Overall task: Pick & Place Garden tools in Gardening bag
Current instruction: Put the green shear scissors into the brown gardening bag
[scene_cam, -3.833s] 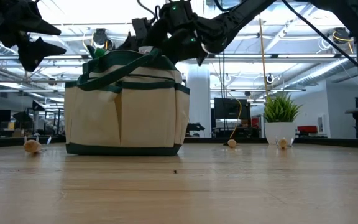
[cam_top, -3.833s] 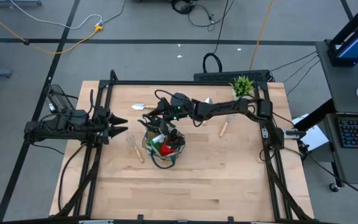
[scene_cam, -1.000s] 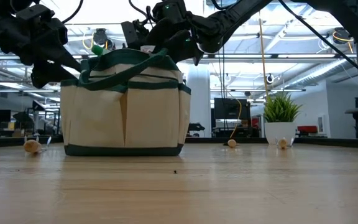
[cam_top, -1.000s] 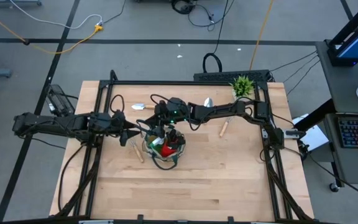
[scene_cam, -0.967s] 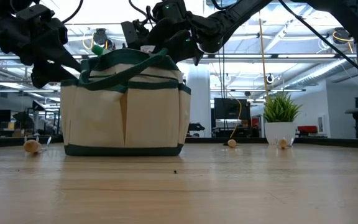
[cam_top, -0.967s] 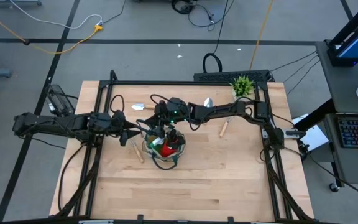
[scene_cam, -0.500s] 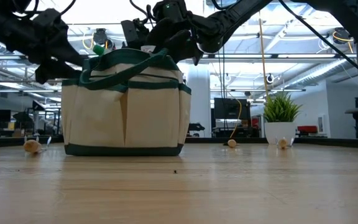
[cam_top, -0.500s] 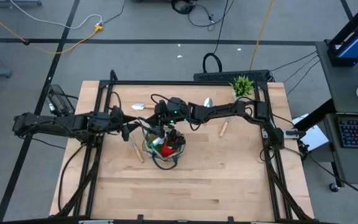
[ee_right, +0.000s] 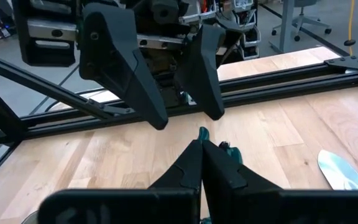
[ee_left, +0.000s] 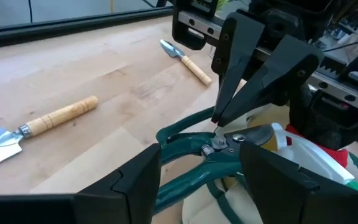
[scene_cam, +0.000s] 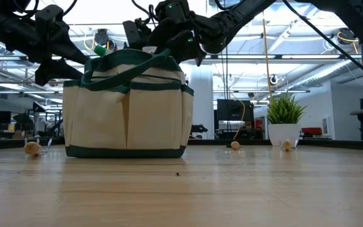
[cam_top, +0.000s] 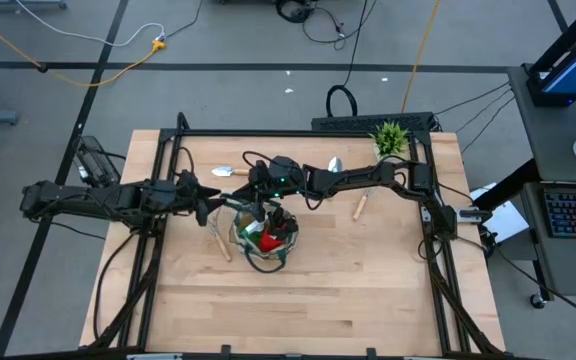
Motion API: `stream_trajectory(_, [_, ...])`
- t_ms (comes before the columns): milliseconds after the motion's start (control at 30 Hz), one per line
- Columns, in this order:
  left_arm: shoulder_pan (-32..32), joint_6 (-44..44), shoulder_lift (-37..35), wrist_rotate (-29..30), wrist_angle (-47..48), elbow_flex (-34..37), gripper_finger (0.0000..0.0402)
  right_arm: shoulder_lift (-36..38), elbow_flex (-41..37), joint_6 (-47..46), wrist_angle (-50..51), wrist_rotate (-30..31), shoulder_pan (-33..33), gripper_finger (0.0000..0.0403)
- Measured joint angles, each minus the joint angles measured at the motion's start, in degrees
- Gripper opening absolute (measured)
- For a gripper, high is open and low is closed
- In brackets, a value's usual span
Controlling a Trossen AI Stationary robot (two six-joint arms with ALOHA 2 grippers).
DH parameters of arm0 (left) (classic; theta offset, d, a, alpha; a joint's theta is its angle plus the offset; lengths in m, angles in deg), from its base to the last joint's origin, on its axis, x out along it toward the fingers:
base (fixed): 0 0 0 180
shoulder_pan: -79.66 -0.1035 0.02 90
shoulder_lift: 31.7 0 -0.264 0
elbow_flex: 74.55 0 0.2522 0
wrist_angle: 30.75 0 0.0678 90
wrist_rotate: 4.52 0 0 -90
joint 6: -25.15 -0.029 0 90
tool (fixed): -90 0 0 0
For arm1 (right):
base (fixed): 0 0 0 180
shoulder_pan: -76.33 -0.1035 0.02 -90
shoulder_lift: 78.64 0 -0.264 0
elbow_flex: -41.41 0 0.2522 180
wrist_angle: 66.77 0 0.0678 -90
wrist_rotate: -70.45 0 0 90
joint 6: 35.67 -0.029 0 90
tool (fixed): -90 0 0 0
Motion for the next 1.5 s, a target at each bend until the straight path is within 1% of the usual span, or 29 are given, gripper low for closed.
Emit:
stream_trajectory(100, [-0.06, 1.97, 0.00, 0.00, 1.46, 0.00, 0.0225, 0.00, 0.00, 0.00, -0.02, 0.00, 0.00, 0.0000])
stream_trajectory(267, [-1.50, 8.03, -1.32, 0.04, 6.17, 0.00, 0.0225, 0.00, 0.00, 0.00, 0.00, 0.02, 0.00, 0.0000])
stream_trajectory(367, [-2.54, 8.42, -2.98, -0.63, 9.62, 0.00, 0.0225, 0.00, 0.00, 0.00, 0.02, 0.04, 0.00, 0.0000])
stream_trajectory(467, [-2.84, 4.44, -5.10, -3.19, 10.53, -0.48, 0.0225, 0.00, 0.00, -0.01, 0.00, -0.03, 0.00, 0.0000])
stream_trajectory(533, [-2.84, 1.04, -5.93, -5.44, 12.11, -2.27, 0.0225, 0.00, 0.00, -0.02, 0.00, -0.04, 0.00, 0.0000])
stream_trajectory(667, [-2.22, -6.62, -5.51, -6.87, 19.65, -6.67, 0.0225, 0.00, 0.00, -0.02, 0.00, -0.07, 0.00, 0.0000])
stream_trajectory(800, [-0.69, -19.39, -2.34, -6.53, 22.80, -8.74, 0.0225, 0.00, 0.00, -0.02, 0.00, -0.04, 0.00, 0.0000])
stream_trajectory(933, [0.94, -32.58, 2.48, -6.31, 21.20, -9.14, 0.0225, 0.00, 0.00, -0.39, 0.00, 0.10, 0.00, 0.0000])
stream_trajectory(1000, [1.71, -36.92, 5.06, -4.93, 20.94, -9.11, 0.0225, 0.00, 0.00, -1.44, 0.00, 0.22, 0.00, 0.0000])
stream_trajectory(1067, [2.07, -37.36, 7.28, -3.92, 20.36, -9.11, 0.0225, 0.00, 0.00, -1.60, 0.00, 0.38, 0.02, 0.0000])
stream_trajectory(1200, [2.84, -37.49, 10.59, -3.27, 20.34, -9.11, 0.0225, 0.00, 0.00, -1.57, -0.03, 2.96, 0.02, 0.0000])
stream_trajectory(1400, [3.21, -34.99, 14.97, 4.35, 19.69, -9.11, 0.0225, 0.00, 0.00, -1.57, -0.50, 2.95, 0.09, 0.0000])
stream_trajectory(1500, [3.51, -38.16, 16.65, 6.35, 17.22, -9.09, 0.0225, 0.00, 0.00, -1.57, -0.48, 2.95, 0.07, 0.0000])
